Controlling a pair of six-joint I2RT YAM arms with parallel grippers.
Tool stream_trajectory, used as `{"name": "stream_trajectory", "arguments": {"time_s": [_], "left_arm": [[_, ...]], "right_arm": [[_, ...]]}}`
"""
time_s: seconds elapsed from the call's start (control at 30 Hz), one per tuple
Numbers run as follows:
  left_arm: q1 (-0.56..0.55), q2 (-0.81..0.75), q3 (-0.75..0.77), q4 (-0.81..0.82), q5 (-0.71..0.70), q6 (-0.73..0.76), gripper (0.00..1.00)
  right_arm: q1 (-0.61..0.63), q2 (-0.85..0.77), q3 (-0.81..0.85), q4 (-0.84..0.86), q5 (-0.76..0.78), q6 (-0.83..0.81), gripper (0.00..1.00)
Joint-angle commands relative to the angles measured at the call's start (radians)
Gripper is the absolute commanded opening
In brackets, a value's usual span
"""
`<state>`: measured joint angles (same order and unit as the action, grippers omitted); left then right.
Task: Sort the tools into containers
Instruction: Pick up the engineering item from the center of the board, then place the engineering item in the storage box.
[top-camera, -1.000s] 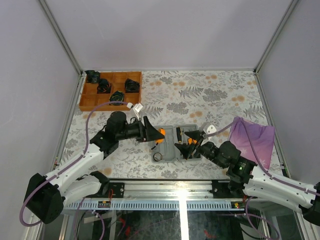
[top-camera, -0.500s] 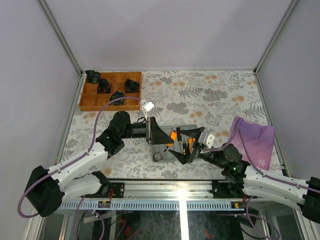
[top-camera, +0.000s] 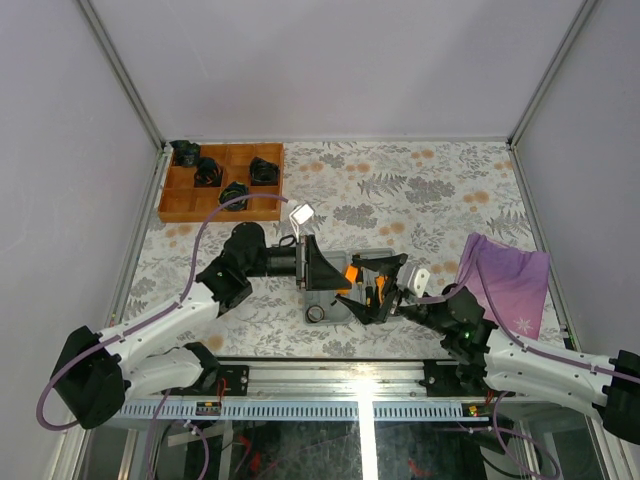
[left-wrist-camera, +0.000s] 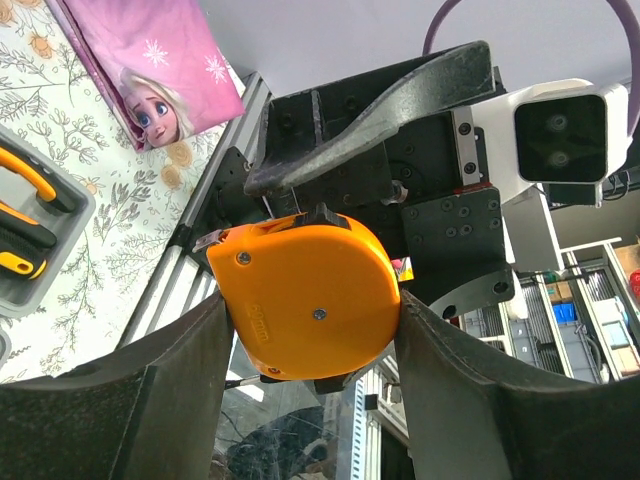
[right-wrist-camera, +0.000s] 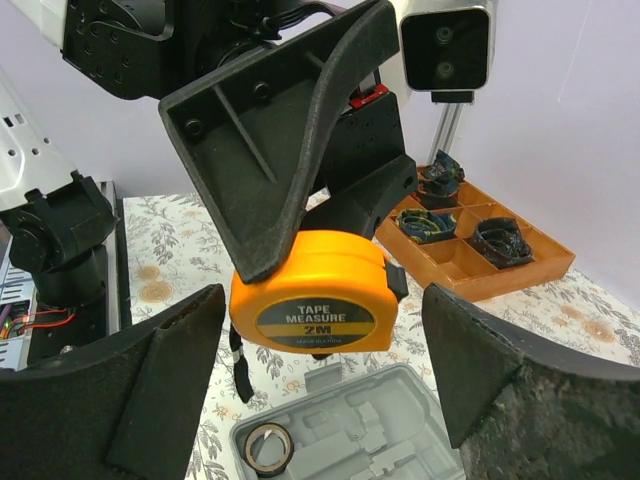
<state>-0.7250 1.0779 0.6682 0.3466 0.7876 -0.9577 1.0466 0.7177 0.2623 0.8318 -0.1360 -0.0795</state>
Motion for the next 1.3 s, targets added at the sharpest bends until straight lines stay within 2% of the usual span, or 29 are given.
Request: {"name": "stream_trajectory", "arguments": {"time_s": [0.0,0.17,0.27,0.33,0.5,0.67,0.93,1.0,1.13,1.27], "left_arm": [[-0.011,0.007,0.028,0.072,0.006,-0.013,0.17],[-0.013,0.01,0.023,0.071,0.004,-0.014,0.19],[-0.013,0.005,0.02,0.071,-0.001,-0.013,0.22],[-0.013,0.001,0.019,0.065,-0.007,-0.008,0.31],[-0.012,-0.02,0.045,-0.059,-0.072,0.068,0.57],[-0.007,-0.045,0.077,-0.227,-0.167,0.16,0.72],[0.07,-0.055,0.075,-0.383,-0.249,0.231,0.84],[0.081,-0.059,0.096,-0.467,-0.315,0.267,0.85],[0.082,-0.041,0.149,-0.643,-0.531,0.329,0.86],[0.082,0.005,0.174,-0.752,-0.693,0.353,0.85]], "right_arm": [[0.003,0.024,0.053,0.082,-0.018,-0.014,0.83],[0.003,0.038,0.053,0.091,-0.003,0.004,0.65],[0.003,0.034,0.053,0.075,0.029,0.013,0.48],[0.003,0.033,0.057,0.051,0.081,0.025,0.35],[0.003,0.0,0.084,-0.076,0.207,0.071,0.2],[0.003,-0.028,0.092,-0.193,0.337,0.122,0.01],[0.003,-0.058,0.11,-0.37,0.508,0.169,0.0],[0.003,-0.056,0.131,-0.426,0.55,0.192,0.0],[0.001,-0.015,0.203,-0.575,0.648,0.243,0.0],[-0.02,0.058,0.321,-0.809,0.661,0.347,0.0]]}}
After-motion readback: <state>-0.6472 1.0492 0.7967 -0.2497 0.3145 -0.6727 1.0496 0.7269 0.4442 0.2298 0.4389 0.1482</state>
